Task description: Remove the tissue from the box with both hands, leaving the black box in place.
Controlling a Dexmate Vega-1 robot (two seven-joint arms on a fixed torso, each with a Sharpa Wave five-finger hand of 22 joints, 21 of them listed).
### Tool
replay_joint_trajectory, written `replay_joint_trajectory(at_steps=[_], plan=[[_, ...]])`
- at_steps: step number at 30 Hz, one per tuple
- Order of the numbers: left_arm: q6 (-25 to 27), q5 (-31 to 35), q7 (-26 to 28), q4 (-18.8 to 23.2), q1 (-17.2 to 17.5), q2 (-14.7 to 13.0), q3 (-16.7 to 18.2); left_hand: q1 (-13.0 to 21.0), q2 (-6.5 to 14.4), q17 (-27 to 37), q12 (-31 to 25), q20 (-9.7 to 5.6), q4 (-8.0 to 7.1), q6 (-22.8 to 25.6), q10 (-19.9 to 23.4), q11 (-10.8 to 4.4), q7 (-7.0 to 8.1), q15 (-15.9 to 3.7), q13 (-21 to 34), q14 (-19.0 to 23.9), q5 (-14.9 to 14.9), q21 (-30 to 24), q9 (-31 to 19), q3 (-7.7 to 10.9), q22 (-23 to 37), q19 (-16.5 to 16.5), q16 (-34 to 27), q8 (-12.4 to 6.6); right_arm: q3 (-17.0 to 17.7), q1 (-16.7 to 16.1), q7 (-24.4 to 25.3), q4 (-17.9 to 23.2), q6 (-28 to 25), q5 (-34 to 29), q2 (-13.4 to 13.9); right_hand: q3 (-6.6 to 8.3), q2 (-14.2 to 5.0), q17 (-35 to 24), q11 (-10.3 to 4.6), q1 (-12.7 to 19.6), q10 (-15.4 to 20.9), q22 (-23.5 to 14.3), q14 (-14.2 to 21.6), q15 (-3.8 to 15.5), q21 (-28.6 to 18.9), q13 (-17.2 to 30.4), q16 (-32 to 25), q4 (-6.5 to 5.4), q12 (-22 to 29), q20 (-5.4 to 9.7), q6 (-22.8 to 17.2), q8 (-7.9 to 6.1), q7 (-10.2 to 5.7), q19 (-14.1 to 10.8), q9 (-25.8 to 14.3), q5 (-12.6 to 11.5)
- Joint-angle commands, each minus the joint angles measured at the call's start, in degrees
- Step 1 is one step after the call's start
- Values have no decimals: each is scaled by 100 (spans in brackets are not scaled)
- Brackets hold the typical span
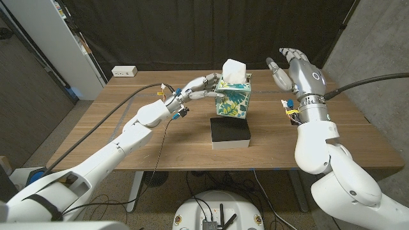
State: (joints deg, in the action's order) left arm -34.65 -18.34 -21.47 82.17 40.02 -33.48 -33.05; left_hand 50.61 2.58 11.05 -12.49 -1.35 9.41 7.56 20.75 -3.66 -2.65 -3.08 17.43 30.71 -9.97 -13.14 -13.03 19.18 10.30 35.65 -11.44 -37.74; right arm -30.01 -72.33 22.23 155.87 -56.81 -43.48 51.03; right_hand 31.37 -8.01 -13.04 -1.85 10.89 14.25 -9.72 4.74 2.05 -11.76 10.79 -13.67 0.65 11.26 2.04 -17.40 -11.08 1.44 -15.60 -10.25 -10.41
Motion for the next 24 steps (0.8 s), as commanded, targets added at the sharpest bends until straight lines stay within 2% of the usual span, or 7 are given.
replay_joint_trajectory(at_steps=[1, 13, 24], plan=[[10, 12, -37, -63, -66, 42, -31, 25, 57, 10, 0, -570, -11, -27, 35, -6, 12, -922, 20, 21, -37, 20, -6, 49, 13, 285, 8, -36, -43, 378, -530, -198, 363, -193, -131, 9, -229, -7, 14, 24, 58, -24, 73, 243, -7, 32, -26, 26, 46, -38, -55, -31, 2, -41, -21, 13], [67, 64, 1, 18, -59, 19, -39, 13, 57, 12, 2, -568, -12, -36, 40, 7, 4, -919, 26, 20, -37, 29, -4, 61, 14, 283, 6, -40, 281, 472, -972, -276, 932, 147, -218, 9, -229, -7, 5, 33, 55, -25, 72, 245, -1, 34, -26, 31, 37, -33, -56, -25, 8, -43, -23, 14], [141, 116, 98, 238, 60, -54, -20, 8, 61, 14, 11, -565, -11, -42, 24, 16, 2, -911, 31, 15, -37, 36, -6, 74, 14, 284, 6, -47, 332, 601, -1384, -241, 1135, 199, -205, 18, -239, -5, -2, 51, 65, -26, 67, 258, 5, 36, -23, 39, 34, -28, -77, -28, -15, -41, -26, 12]])
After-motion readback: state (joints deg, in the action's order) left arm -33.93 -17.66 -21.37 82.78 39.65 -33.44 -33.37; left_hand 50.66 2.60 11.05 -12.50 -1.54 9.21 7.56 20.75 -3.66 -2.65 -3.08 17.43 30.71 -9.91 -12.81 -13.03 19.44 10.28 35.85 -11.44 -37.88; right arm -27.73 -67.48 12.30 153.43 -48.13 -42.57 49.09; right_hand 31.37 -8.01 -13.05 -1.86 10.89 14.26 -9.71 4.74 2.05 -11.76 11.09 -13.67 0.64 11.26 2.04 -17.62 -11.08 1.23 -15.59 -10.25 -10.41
